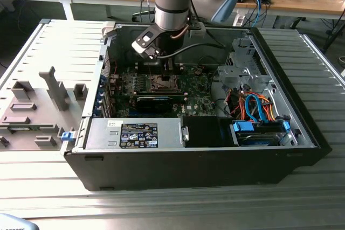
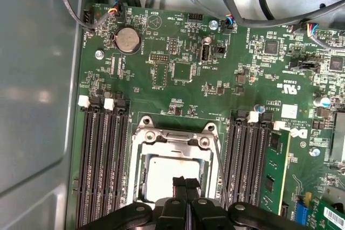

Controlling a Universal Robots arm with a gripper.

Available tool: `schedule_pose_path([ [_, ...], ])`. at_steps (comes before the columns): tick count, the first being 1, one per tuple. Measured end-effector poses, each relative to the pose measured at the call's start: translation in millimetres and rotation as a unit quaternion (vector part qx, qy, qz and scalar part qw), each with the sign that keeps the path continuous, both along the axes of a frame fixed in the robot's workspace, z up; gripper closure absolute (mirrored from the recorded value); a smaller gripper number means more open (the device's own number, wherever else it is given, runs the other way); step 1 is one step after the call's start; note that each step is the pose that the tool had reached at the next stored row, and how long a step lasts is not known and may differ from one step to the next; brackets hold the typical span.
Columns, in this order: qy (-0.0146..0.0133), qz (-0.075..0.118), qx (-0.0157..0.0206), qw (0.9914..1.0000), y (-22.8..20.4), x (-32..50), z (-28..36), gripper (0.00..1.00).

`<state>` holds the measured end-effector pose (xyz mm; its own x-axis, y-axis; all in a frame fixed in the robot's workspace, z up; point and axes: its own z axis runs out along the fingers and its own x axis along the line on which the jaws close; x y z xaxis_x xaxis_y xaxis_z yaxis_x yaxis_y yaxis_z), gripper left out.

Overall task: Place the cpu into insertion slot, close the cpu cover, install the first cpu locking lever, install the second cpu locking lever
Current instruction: 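Close the cpu cover, then install the first cpu locking lever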

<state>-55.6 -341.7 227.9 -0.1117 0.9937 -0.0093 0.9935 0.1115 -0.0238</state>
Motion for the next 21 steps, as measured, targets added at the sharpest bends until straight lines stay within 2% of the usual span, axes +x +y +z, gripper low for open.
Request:
schedule_pose_path([
  [2,0.0,0.0,0.0,1.0,0.0,0.0,4.5,0.89],
  [4,0.0,0.0,0.0,1.0,0.0,0.0,29.2,0.89],
  [16,0.0,0.0,0.0,1.0,0.0,0.0,30.2,0.89],
  [21,0.0,0.007,0.0,0.99997,0.0,0.0,30.2,0.89],
])
